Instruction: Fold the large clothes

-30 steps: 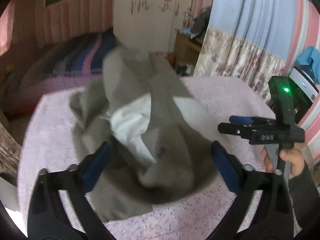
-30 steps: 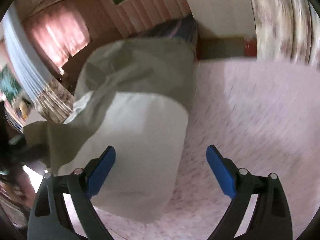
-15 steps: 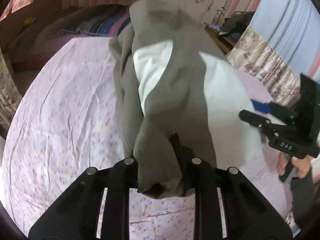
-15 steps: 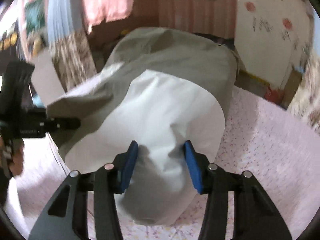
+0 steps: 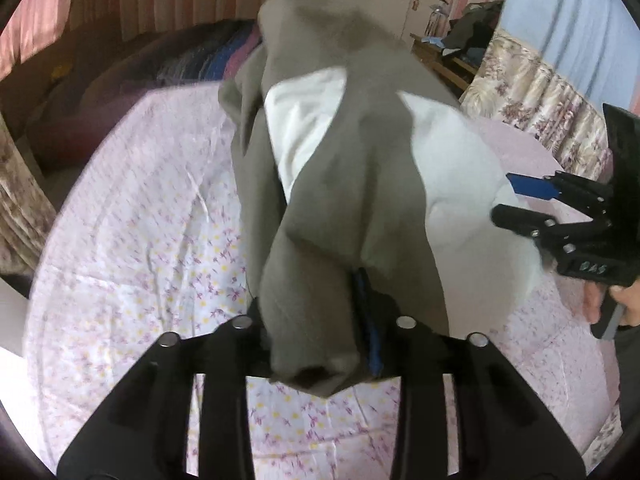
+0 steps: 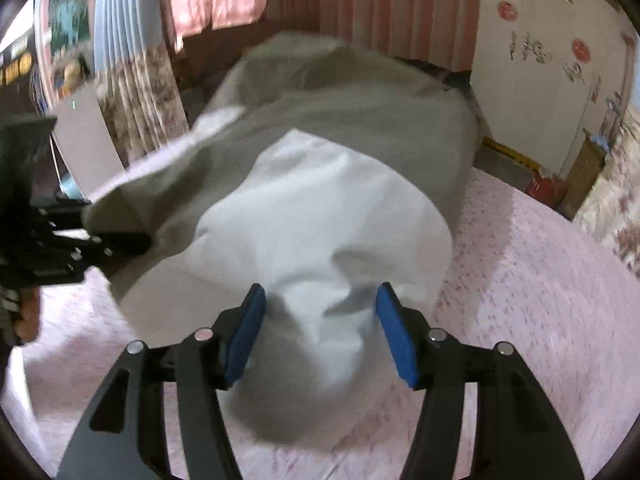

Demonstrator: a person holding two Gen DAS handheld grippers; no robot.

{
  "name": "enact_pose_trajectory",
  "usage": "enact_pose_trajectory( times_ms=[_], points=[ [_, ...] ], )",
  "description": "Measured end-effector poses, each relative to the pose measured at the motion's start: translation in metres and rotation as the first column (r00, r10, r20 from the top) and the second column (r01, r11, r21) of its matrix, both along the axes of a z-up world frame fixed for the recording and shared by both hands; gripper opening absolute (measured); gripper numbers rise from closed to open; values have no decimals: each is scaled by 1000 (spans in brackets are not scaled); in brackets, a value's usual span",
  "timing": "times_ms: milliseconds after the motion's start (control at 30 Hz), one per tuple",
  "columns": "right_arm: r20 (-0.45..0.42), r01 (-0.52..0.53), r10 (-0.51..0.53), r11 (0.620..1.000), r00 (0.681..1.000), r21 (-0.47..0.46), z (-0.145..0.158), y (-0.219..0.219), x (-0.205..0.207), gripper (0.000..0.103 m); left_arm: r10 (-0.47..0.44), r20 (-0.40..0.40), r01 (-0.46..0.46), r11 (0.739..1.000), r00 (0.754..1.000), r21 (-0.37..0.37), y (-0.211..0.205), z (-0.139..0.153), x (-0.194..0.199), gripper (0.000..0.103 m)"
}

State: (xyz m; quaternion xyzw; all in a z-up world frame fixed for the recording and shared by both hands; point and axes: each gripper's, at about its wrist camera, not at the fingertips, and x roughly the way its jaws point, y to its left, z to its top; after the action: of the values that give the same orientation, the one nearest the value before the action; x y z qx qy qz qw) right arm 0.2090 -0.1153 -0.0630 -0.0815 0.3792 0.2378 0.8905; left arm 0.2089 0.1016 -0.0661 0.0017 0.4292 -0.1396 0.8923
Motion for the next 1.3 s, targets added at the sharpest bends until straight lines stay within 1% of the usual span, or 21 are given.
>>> enact_pose_trajectory(
  times_ms=[33, 67, 100, 133, 167, 233, 267, 300, 367, 400, 467, 533, 567, 600, 667, 733, 867, 933, 1067, 1167, 1300],
  points=[
    [6, -4, 4, 1000, 1000, 18, 7, -3, -8, 59, -5, 10, 5, 1000, 1000, -7, -2, 7, -4, 52],
    [21, -2, 2, 1000, 1000, 22, 12, -8, -18, 60, -9, 21, 9, 1000, 1000, -20, -3, 13, -8, 69],
    [29, 2, -2, 1000, 1000, 18, 14, -9, -23, 60, -5, 39, 6, 1000, 999, -22, -3, 19, -13, 79],
    [31, 3, -4, 1000, 1000, 15, 15, -10, -28, 60, 14, 72, -15, 1000, 997, 6, -4, 27, -18, 92],
    [26, 1, -2, 1000, 1000, 10, 14, -11, -34, 60, 26, 110, -29, 999, 994, 33, -6, 33, -23, 95],
    [13, -1, 2, 999, 1000, -37, 8, -6, -37, 60, 23, 146, -32, 998, 989, 58, -8, 42, -26, 98],
    [11, 0, 1, 997, 1000, -73, 2, -3, -37, 61, 32, 149, -42, 997, 988, 70, -7, 42, -22, 98],
    [8, 0, 1, 997, 1000, -79, -1, 0, -38, 61, 43, 142, -55, 996, 989, 77, -5, 39, -18, 98],
    [-13, 8, -9, 999, 1000, -52, -7, -4, -36, 61, 75, 94, -82, 993, 993, 81, 3, 27, 0, 97],
    [-15, 14, -15, 999, 1000, -51, -8, -4, -35, 62, 92, 60, -96, 992, 994, 79, 9, 16, 10, 96],
    [-19, 9, -11, 998, 1000, -64, -14, -2, -34, 64, 83, 15, -84, 995, 996, 61, 17, -1, 21, 97],
    [-29, 8, -10, 998, 1000, -57, -21, -5, -30, 69, 82, -17, -81, 996, 996, 45, 23, -17, 25, 98],
    [-29, 13, -14, 998, 999, -58, -24, -6, -28, 74, 80, -19, -79, 996, 997, 49, 24, -24, 24, 100],
    [-25, 13, -15, 998, 1000, -58, -26, -7, -27, 78, 80, -16, -79, 995, 997, 55, 24, -29, 25, 100],
    [-22, 16, -17, 998, 1000, -57, -31, -10, -22, 83, 77, -33, -76, 996, 996, 37, 26, -38, 28, 100],
    [-26, 20, -21, 998, 999, -51, -34, -11, -18, 85, 77, -40, -76, 997, 996, 26, 25, -42, 31, 100],
    [-17, 32, -33, 998, 999, -49, -33, -12, -18, 86, 85, -31, -84, 996, 996, 43, 21, -41, 30, 100],
    [-17, 41, -42, 999, 999, -32, -32, -15, -19, 86, 96, -33, -95, 995, 995, 32, 22, -37, 25, 100],
    [6, 72, -72, 997, 997, -12, -25, -19, -26, 92, 95, -33, -95, 995, 995, -2, 22, -26, 13, 100],
    [12, 86, -87, 994, 996, 65, -14, -24, -34, 92, 82, -9, -82, 996, 997, -47, 21, -14, 1, 100],
    [42, 117, -125, 982, 991, 151, 3, -29, -39, 96, 72, 30, -71, 997, 997, -38, 9, -1, -5, 100]
  ],
)
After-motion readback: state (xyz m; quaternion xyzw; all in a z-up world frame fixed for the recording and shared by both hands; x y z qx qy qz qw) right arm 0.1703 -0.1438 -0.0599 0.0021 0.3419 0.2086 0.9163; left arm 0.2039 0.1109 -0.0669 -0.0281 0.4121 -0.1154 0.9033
